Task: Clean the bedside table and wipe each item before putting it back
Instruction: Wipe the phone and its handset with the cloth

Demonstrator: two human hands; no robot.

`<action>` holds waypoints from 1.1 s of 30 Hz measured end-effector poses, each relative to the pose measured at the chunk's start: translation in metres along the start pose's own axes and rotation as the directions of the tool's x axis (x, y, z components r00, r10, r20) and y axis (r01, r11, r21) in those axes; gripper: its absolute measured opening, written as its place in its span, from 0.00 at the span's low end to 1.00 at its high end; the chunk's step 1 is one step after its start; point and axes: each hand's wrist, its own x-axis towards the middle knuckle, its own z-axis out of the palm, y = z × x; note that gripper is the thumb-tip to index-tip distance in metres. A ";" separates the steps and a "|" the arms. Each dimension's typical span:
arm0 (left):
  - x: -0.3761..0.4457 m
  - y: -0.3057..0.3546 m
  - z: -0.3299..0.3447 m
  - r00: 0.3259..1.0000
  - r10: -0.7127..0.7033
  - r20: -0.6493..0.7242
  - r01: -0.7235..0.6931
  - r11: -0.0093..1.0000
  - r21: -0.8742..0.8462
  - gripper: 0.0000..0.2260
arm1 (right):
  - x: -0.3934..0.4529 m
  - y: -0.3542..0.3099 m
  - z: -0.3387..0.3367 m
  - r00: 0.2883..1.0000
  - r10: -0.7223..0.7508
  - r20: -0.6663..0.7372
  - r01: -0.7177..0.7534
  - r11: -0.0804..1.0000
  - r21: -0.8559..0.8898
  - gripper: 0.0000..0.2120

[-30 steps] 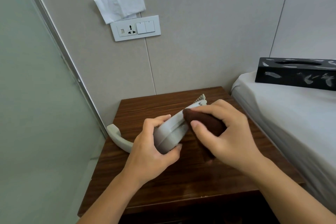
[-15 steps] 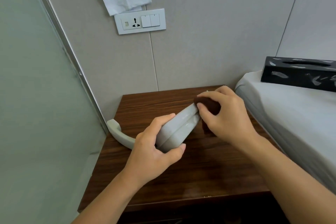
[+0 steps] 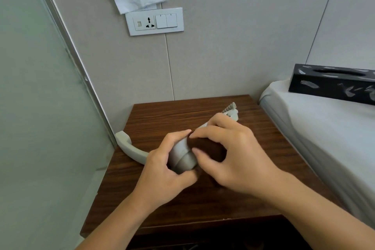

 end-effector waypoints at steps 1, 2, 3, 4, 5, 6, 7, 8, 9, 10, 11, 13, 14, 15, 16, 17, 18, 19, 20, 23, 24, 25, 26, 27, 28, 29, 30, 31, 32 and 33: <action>-0.003 0.000 0.001 1.000 0.014 0.006 -0.014 1.000 0.013 0.34 | 0.001 0.004 -0.005 1.000 0.005 0.002 -0.005 1.000 -0.001 0.11; -0.004 0.001 0.002 1.000 0.017 0.005 -0.018 0.999 0.033 0.33 | 0.006 0.013 -0.010 0.998 0.056 -0.035 -0.057 0.998 -0.030 0.10; -0.003 0.002 0.003 1.000 0.010 -0.003 -0.009 0.998 0.056 0.33 | 0.011 0.023 -0.015 0.989 0.112 -0.092 -0.120 0.989 -0.088 0.10; -0.003 0.004 0.004 1.000 -0.003 -0.010 0.004 0.997 0.071 0.32 | 0.014 0.030 -0.019 0.978 0.154 -0.138 -0.173 0.976 -0.135 0.10; -0.002 0.004 0.005 1.000 -0.009 -0.012 0.010 0.997 0.076 0.33 | 0.014 0.034 -0.019 0.971 0.167 -0.170 -0.194 0.969 -0.153 0.10; -0.002 0.005 0.006 1.000 -0.008 -0.008 0.008 0.998 0.067 0.33 | 0.010 0.032 -0.016 0.973 0.145 -0.177 -0.171 0.975 -0.140 0.09; -0.002 0.003 0.006 1.000 -0.002 -0.003 0.002 0.999 0.051 0.34 | 0.003 0.024 -0.011 0.984 0.089 -0.151 -0.106 0.989 -0.107 0.09; -0.003 0.002 0.006 1.000 0.007 0.004 -0.007 0.999 0.036 0.35 | -0.007 0.012 -0.004 0.995 0.024 -0.102 -0.031 0.998 -0.063 0.10; -0.004 0.001 0.005 1.000 0.018 0.010 -0.018 0.999 0.029 0.35 | -0.018 0.000 0.003 0.998 -0.030 -0.049 0.029 0.999 -0.018 0.11; -0.005 0.000 0.004 1.000 0.026 0.014 -0.026 0.999 0.027 0.36 | -0.025 -0.004 0.007 0.998 -0.061 -0.029 0.061 0.998 0.013 0.12; -0.006 0.000 0.004 1.000 0.025 0.010 -0.026 0.999 0.025 0.35 | -0.026 -0.001 0.007 0.997 -0.061 -0.047 0.062 0.997 0.035 0.12; -0.005 0.003 0.004 1.000 -0.001 -0.007 0.001 1.000 0.031 0.34 | -0.017 0.021 0.000 0.985 0.020 -0.170 -0.017 1.000 0.022 0.11; -0.003 0.005 0.004 1.000 -0.019 -0.012 0.019 0.999 0.044 0.33 | -0.010 0.032 -0.005 0.972 0.082 -0.222 -0.084 0.996 -0.003 0.10; -0.003 0.007 0.005 0.999 -0.031 -0.011 0.032 0.998 0.059 0.33 | -0.006 0.039 -0.009 0.957 0.136 -0.255 -0.147 0.989 -0.025 0.09; -0.002 0.008 0.007 0.999 -0.034 -0.009 0.035 0.997 0.066 0.34 | -0.006 0.042 -0.009 0.949 0.157 -0.272 -0.174 0.984 -0.042 0.09; -0.002 0.008 0.007 0.999 -0.030 -0.011 0.030 0.998 0.060 0.34 | -0.009 0.038 -0.006 0.955 0.139 -0.264 -0.156 0.987 -0.044 0.08; -0.003 0.007 0.007 1.000 -0.023 -0.013 0.023 0.999 0.043 0.34 | -0.015 0.028 -0.002 0.969 0.088 -0.229 -0.098 0.995 -0.031 0.09; -0.003 0.006 0.007 1.000 -0.017 -0.010 0.018 1.000 0.023 0.33 | -0.022 0.016 0.004 0.986 0.026 -0.168 -0.027 1.000 -0.006 0.10; -0.004 0.004 0.006 1.000 -0.014 -0.005 0.014 1.000 0.009 0.33 | -0.028 0.008 0.008 0.994 -0.029 -0.109 0.031 0.999 0.020 0.11; -0.004 0.003 0.005 1.000 -0.030 -0.008 0.030 1.000 0.004 0.33 | -0.018 0.019 -0.002 0.992 0.040 -0.119 -0.036 0.999 0.030 0.10; -0.002 0.003 0.005 0.999 -0.041 -0.014 0.041 0.999 0.016 0.33 | -0.010 0.028 -0.009 0.981 0.114 -0.158 -0.118 0.993 -0.017 0.09; -0.001 0.004 0.005 0.999 -0.048 -0.018 0.048 0.998 0.028 0.33 | -0.004 0.034 -0.014 0.969 0.168 -0.179 -0.182 0.981 -0.062 0.09; 0.000 0.005 0.006 0.999 -0.048 -0.020 0.048 0.998 0.033 0.33 | -0.002 0.035 -0.016 0.966 0.181 -0.187 -0.200 0.976 -0.089 0.09; 0.001 0.005 0.006 0.999 -0.046 -0.018 0.046 0.999 0.028 0.33 | -0.003 0.030 -0.014 0.974 0.155 -0.165 -0.172 0.980 -0.096 0.08; 0.000 0.005 0.006 0.999 -0.042 -0.015 0.042 0.999 0.016 0.33 | -0.007 0.019 -0.011 0.990 0.096 -0.105 -0.105 0.991 -0.080 0.08; -0.001 0.004 0.006 0.999 -0.036 -0.010 0.036 0.999 0.007 0.33 | -0.013 0.005 -0.007 0.999 0.034 -0.019 -0.035 0.999 -0.034 0.08; -0.003 0.003 0.006 1.000 -0.027 -0.004 0.027 1.000 0.007 0.34 | -0.019 -0.007 -0.004 0.998 -0.007 0.069 0.006 1.000 0.018 0.08; -0.004 0.002 0.006 1.000 -0.022 0.001 0.022 1.000 0.010 0.34 | -0.021 -0.011 -0.003 0.993 -0.022 0.112 0.016 0.999 0.050 0.07; -0.005 0.001 0.006 1.000 -0.025 -0.003 0.025 1.000 0.007 0.34 | -0.019 -0.007 -0.005 0.995 -0.010 0.095 0.005 0.999 0.053 0.07; -0.004 0.000 0.006 0.999 -0.033 -0.014 0.033 0.999 0.003 0.34 | -0.014 0.001 -0.008 0.999 0.030 0.028 -0.031 0.999 0.027 0.07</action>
